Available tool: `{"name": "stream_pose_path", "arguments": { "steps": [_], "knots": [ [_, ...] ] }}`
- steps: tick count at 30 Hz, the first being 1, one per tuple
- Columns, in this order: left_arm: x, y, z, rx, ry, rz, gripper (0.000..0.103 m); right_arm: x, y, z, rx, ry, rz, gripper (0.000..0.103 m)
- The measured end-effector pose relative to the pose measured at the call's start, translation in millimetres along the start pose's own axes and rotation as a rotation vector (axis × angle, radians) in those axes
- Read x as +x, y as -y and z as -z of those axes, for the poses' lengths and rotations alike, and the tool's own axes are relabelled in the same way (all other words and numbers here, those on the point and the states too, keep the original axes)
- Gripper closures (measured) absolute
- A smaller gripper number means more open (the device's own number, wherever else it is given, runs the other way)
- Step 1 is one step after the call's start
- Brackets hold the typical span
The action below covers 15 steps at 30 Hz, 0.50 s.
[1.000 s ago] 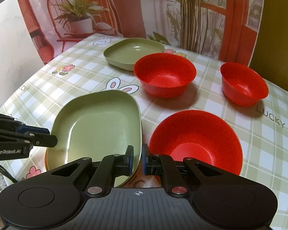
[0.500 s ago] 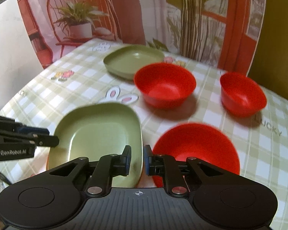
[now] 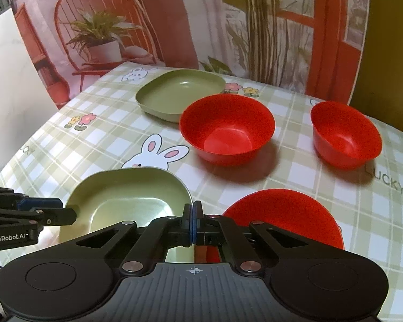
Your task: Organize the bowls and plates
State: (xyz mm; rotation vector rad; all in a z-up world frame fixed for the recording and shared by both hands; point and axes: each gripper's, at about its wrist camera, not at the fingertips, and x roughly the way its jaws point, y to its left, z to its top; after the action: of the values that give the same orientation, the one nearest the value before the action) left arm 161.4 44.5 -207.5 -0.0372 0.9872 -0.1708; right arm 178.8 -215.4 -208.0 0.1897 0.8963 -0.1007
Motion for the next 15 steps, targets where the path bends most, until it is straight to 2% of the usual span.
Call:
{"name": "stream_pose_path", "arguments": {
  "steps": [5, 7, 11, 15],
  "knots": [
    [0, -2, 0, -0.008, 0.006, 0.007, 0.072, 1, -3, 0, -0.001, -0.012, 0.011, 0.102],
    [-2, -3, -2, -0.007, 0.014, 0.006, 0.071, -5, -2, -3, 0.011, 0.006, 0.006, 0.097],
    [-16, -15, -15, -0.033, 0.067, 0.028, 0.071, -19, 1, -13, 0.025, 0.046, -0.007, 0.094],
    [-42, -34, -38, -0.05, 0.161, 0.038, 0.071, -33, 1, -30, 0.026, 0.097, -0.012, 0.09]
  ]
}}
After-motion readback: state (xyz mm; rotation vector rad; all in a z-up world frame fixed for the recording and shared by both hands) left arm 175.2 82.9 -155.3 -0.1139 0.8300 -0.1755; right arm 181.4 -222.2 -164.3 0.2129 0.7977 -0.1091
